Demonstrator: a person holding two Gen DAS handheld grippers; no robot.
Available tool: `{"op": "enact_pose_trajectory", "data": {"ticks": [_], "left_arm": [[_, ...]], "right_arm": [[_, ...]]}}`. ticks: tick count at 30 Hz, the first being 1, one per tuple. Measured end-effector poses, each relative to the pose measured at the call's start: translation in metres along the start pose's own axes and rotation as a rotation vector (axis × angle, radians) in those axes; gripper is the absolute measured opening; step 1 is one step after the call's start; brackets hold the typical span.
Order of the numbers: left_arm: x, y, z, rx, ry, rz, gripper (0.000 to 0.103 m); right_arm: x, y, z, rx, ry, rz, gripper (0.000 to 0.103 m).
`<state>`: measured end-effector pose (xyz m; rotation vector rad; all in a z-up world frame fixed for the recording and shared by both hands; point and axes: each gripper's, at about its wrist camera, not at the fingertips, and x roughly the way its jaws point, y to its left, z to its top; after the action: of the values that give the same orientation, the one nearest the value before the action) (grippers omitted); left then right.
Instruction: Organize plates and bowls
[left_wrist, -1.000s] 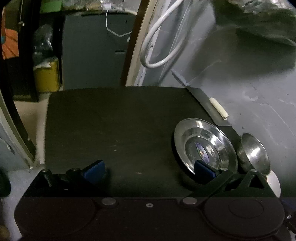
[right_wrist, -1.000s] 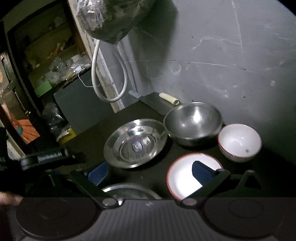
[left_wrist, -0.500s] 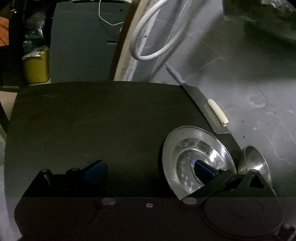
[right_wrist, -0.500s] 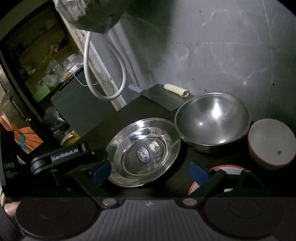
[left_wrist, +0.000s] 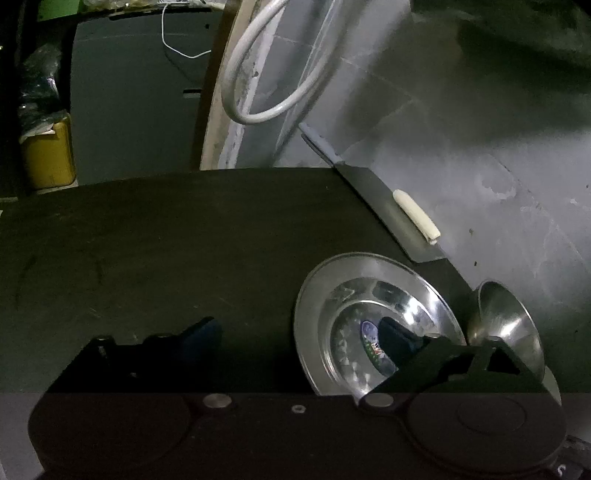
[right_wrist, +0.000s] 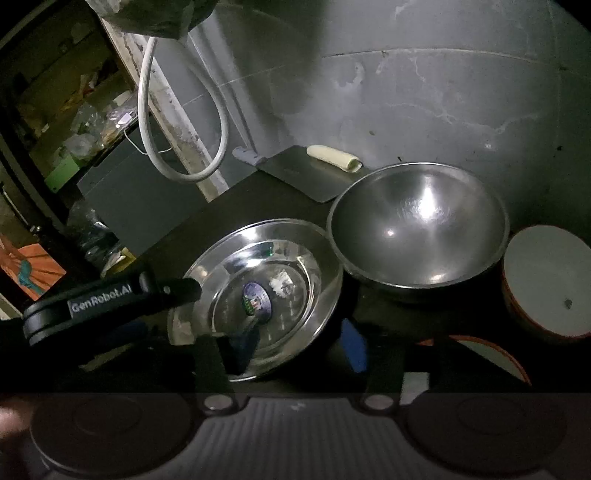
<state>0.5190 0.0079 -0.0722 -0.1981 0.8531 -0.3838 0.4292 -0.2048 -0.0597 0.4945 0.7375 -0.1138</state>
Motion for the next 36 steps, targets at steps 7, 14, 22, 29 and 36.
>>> {"op": "enact_pose_trajectory", "data": {"ticks": [7, 14, 22, 29, 36], "left_arm": [[0.002, 0.001, -0.002, -0.007, -0.003, -0.009, 0.069], [0.005, 0.001, -0.004, 0.013, 0.023, -0.061, 0.035], [0.002, 0.002, -0.006, 0.044, 0.025, -0.053, 0.018], [-0.012, 0.006, -0.013, 0.075, 0.004, -0.053, 0.019], [-0.027, 0.008, -0.018, 0.118, -0.025, -0.053, 0.02]], "right_arm": [[0.006, -0.002, 0.001, 0.002, 0.002, -0.01, 0.034], [0.009, -0.005, 0.002, 0.003, 0.006, -0.022, 0.023], [0.006, -0.009, 0.002, 0.003, -0.001, -0.006, 0.021], [-0.001, -0.004, 0.0, -0.033, -0.019, 0.018, 0.021], [-0.013, 0.001, -0.003, -0.06, -0.04, 0.05, 0.021]]}}
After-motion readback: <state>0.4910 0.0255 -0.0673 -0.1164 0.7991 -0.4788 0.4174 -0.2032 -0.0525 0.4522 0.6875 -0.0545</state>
